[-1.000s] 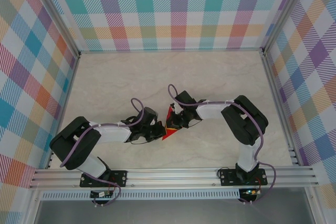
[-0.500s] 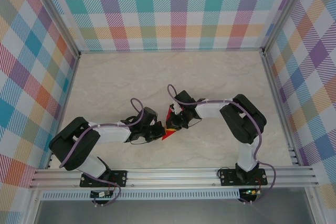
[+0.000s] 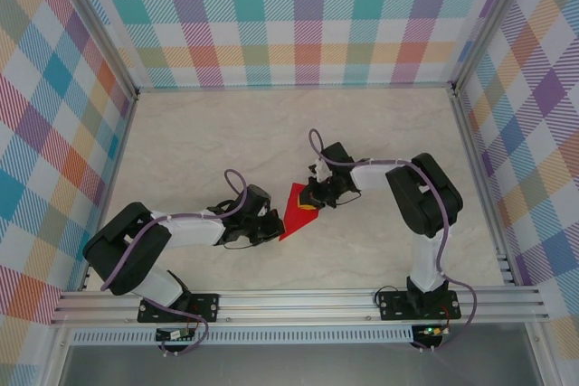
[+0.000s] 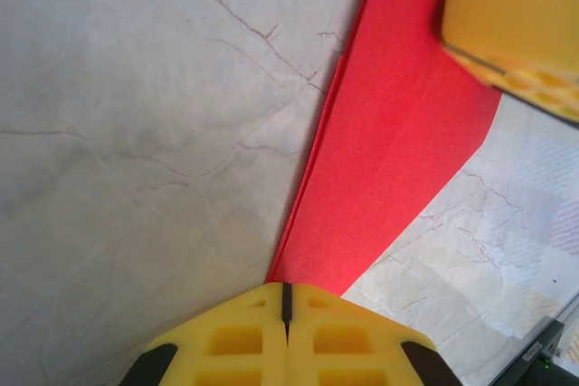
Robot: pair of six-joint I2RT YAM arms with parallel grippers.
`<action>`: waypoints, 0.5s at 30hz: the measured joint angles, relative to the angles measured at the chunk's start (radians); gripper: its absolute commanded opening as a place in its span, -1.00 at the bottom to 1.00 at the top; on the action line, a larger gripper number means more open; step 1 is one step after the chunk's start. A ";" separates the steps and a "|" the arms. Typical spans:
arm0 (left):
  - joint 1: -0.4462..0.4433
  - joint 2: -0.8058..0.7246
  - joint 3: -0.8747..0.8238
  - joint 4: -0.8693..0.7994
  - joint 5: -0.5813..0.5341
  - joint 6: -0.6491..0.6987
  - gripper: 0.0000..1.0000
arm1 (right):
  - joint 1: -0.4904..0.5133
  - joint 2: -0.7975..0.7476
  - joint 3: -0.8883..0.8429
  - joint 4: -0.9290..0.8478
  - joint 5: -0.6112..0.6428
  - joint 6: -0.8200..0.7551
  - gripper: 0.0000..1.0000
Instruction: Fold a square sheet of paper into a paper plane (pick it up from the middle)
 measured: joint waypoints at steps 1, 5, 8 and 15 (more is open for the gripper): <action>0.000 0.000 0.000 0.000 0.000 0.000 -1.00 | -0.011 0.002 0.003 0.000 0.000 -0.005 -0.89; 0.000 0.000 0.000 0.000 0.000 0.000 -1.00 | -0.053 0.014 0.022 -0.005 0.003 -0.020 -0.89; 0.000 0.000 0.000 0.000 0.000 0.000 -1.00 | -0.080 0.020 0.033 -0.008 0.007 -0.030 -0.89; 0.000 0.001 0.000 0.000 0.001 0.000 -1.00 | -0.149 0.026 0.050 -0.003 0.037 -0.045 -0.89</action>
